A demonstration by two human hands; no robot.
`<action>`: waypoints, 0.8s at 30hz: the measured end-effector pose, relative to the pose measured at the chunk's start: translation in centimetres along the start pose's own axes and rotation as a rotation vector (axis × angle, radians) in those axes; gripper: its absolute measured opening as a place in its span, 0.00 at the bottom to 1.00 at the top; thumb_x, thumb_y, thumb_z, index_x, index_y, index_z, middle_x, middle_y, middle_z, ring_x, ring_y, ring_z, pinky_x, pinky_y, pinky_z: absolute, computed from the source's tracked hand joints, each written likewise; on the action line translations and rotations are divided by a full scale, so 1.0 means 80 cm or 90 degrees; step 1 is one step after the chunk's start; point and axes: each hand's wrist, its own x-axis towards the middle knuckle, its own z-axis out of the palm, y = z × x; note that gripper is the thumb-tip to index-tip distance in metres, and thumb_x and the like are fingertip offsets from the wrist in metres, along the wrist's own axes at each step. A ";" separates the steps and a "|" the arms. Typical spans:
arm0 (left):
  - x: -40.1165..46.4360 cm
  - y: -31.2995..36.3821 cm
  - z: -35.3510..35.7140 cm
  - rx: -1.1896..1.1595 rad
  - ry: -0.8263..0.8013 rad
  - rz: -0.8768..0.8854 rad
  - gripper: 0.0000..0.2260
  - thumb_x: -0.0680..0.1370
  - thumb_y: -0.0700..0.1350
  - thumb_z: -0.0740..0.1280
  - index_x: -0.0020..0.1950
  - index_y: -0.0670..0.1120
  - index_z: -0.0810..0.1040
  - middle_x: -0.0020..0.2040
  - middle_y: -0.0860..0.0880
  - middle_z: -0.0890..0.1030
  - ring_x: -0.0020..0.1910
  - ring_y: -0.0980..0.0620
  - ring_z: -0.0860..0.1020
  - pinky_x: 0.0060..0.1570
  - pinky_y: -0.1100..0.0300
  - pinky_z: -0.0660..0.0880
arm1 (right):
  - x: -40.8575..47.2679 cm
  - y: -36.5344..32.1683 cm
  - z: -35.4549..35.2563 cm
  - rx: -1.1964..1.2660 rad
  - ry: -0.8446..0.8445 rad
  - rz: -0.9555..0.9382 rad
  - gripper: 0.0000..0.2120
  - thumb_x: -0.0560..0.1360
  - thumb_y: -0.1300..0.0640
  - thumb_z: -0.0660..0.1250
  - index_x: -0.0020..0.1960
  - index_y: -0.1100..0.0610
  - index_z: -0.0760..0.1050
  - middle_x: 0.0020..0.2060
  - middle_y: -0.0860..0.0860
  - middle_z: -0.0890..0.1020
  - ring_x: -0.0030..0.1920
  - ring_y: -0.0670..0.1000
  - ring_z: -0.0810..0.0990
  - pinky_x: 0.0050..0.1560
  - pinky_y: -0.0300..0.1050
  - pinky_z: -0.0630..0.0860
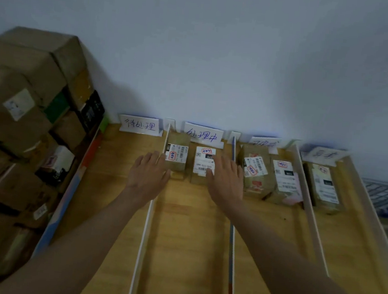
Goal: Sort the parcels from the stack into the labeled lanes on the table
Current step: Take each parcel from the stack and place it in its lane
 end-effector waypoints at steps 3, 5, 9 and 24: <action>-0.046 0.013 -0.028 0.019 0.020 0.002 0.25 0.83 0.56 0.52 0.75 0.43 0.66 0.72 0.44 0.70 0.71 0.44 0.68 0.71 0.48 0.63 | -0.053 -0.002 -0.035 -0.072 -0.010 -0.030 0.23 0.82 0.45 0.48 0.75 0.49 0.62 0.74 0.52 0.65 0.74 0.56 0.62 0.74 0.63 0.58; -0.086 0.020 -0.048 0.025 0.043 -0.003 0.28 0.81 0.58 0.48 0.73 0.43 0.70 0.70 0.43 0.73 0.69 0.44 0.71 0.69 0.48 0.65 | -0.092 -0.005 -0.059 -0.080 -0.024 -0.038 0.25 0.83 0.44 0.45 0.77 0.49 0.60 0.77 0.52 0.61 0.77 0.58 0.57 0.75 0.63 0.54; -0.179 0.023 -0.073 0.034 0.071 -0.014 0.23 0.82 0.55 0.54 0.73 0.44 0.68 0.70 0.44 0.72 0.69 0.45 0.69 0.70 0.49 0.64 | -0.173 -0.018 -0.100 -0.082 -0.041 -0.042 0.25 0.84 0.43 0.46 0.79 0.50 0.56 0.78 0.53 0.59 0.78 0.58 0.55 0.77 0.62 0.50; -0.496 -0.063 -0.149 0.089 0.117 -0.154 0.24 0.83 0.57 0.52 0.75 0.47 0.65 0.72 0.47 0.70 0.72 0.46 0.66 0.72 0.49 0.62 | -0.387 -0.163 -0.173 -0.016 0.009 -0.173 0.21 0.83 0.45 0.51 0.72 0.52 0.66 0.67 0.53 0.75 0.67 0.57 0.72 0.69 0.56 0.64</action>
